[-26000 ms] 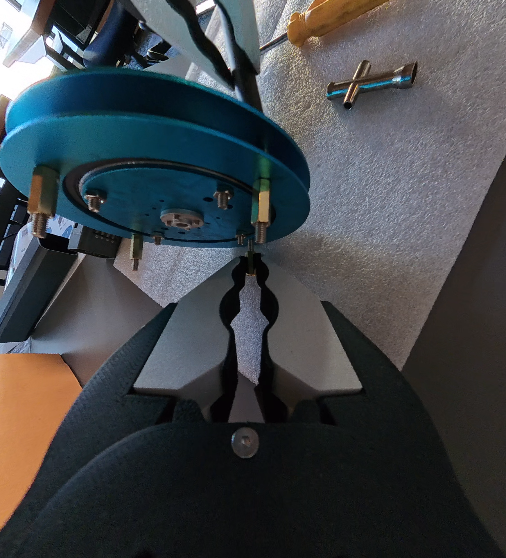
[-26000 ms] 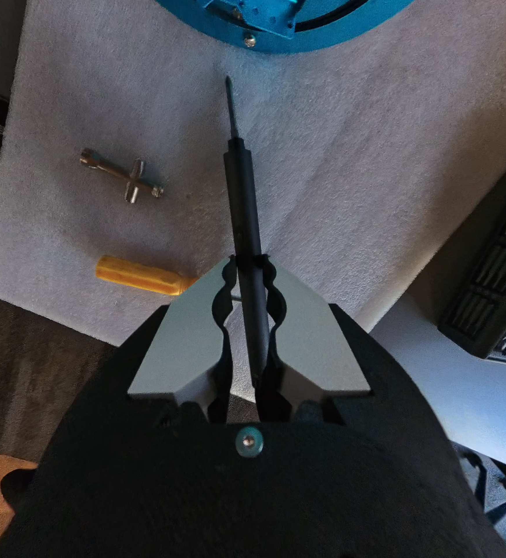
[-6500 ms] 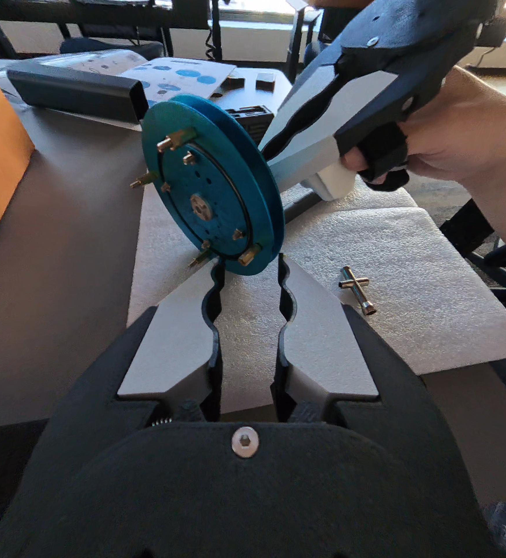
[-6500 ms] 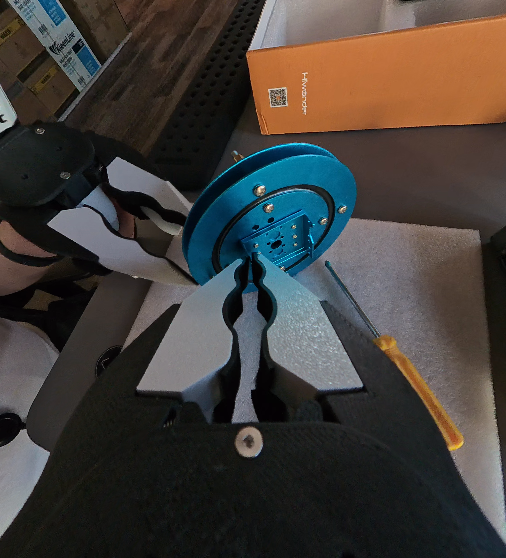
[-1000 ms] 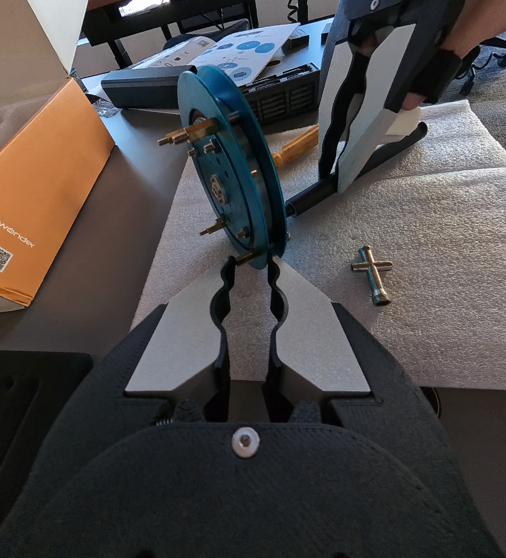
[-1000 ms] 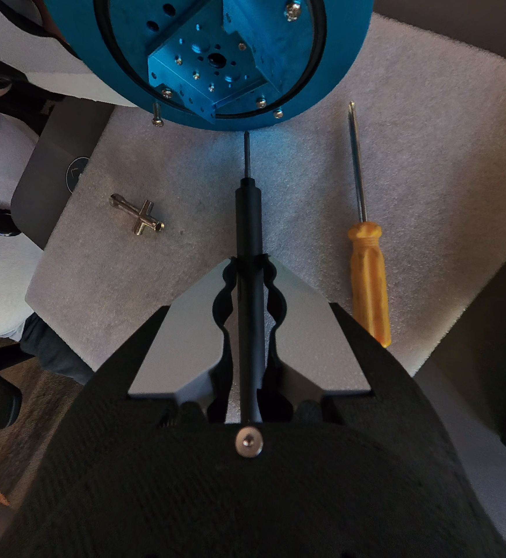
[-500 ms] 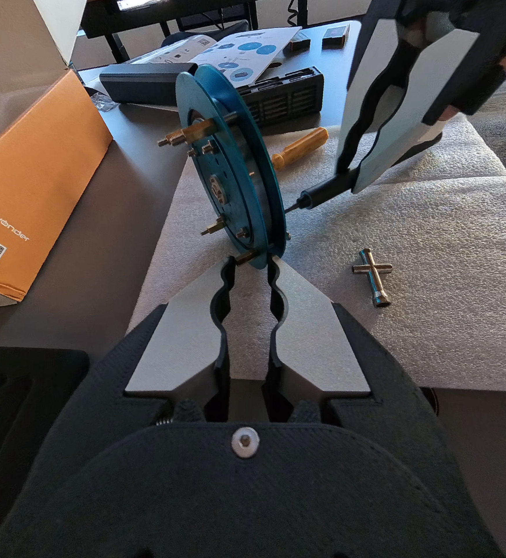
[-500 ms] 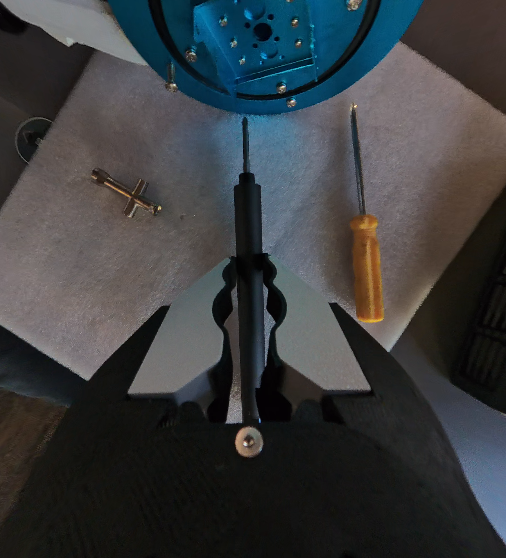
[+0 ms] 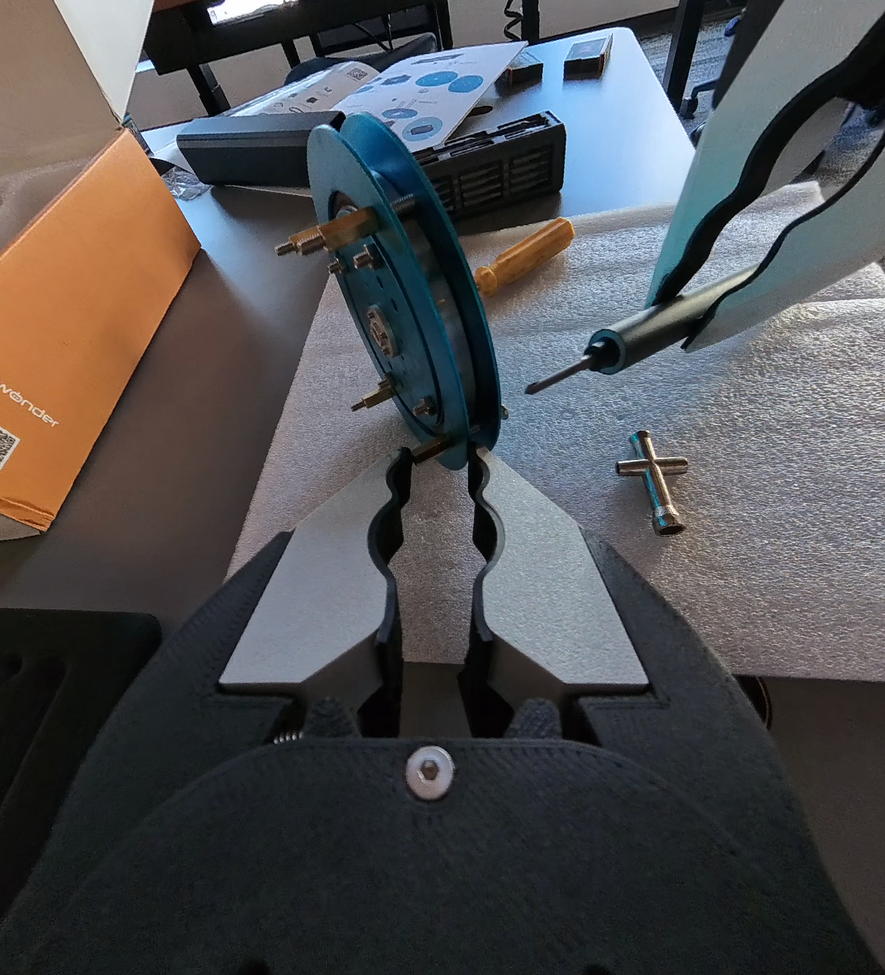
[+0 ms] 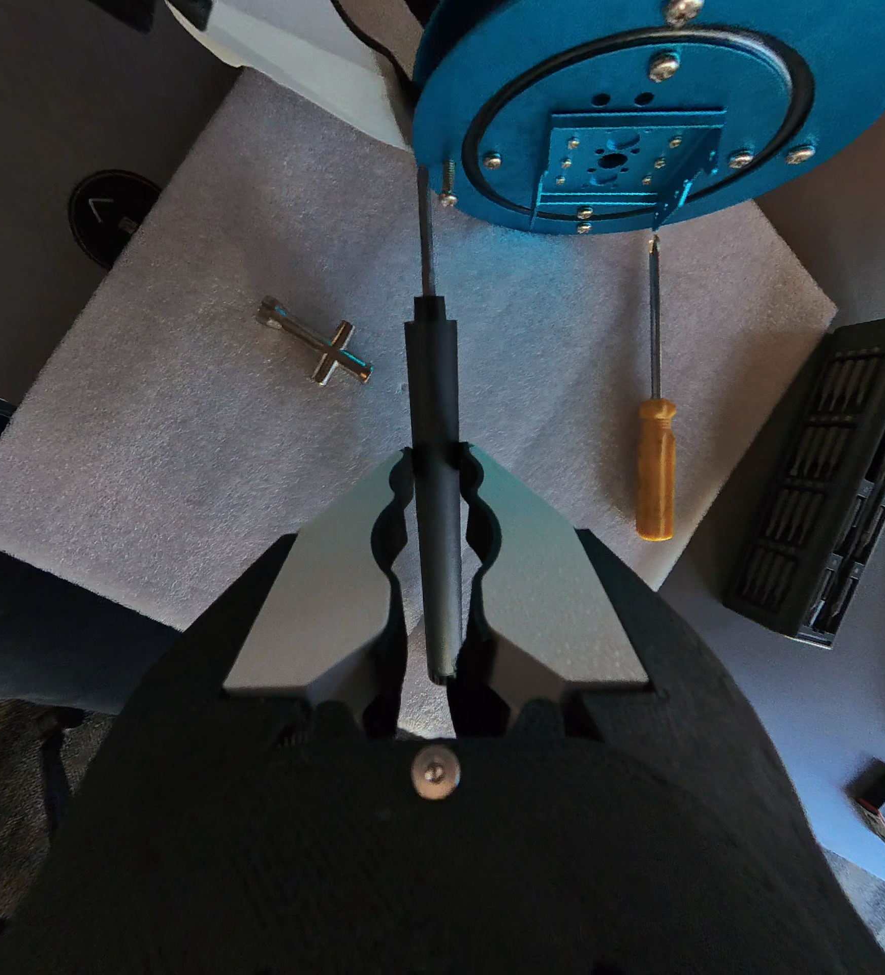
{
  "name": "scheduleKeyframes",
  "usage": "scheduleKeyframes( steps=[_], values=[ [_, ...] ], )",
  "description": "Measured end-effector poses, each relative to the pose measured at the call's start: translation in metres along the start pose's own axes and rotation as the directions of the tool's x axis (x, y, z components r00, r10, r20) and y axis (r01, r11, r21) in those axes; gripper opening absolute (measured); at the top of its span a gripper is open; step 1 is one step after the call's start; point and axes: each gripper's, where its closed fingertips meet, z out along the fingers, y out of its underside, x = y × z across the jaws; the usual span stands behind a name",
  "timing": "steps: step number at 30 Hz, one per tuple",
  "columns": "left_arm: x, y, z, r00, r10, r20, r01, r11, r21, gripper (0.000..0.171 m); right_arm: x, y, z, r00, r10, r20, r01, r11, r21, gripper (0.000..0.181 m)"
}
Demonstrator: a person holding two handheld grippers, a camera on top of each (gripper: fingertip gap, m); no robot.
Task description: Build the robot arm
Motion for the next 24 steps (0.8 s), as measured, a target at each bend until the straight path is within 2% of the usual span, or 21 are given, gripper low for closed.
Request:
scheduleKeyframes(
  steps=[6, 24],
  values=[
    [0.000, 0.000, 0.000, 1.000, 0.004, 0.004, -0.004, 1.000, 0.000, 0.020, 0.002, 0.009, 0.010, 1.000, 0.012, -0.025, -0.013, 0.998, -0.064, 0.015],
    [0.000, 0.000, 0.000, 1.000, 0.019, 0.011, -0.019, 1.000, -0.002, 0.020, 0.004, 0.008, 0.013, 0.999, 0.033, -0.016, -0.034, 0.999, -0.022, 0.015]
  ],
)
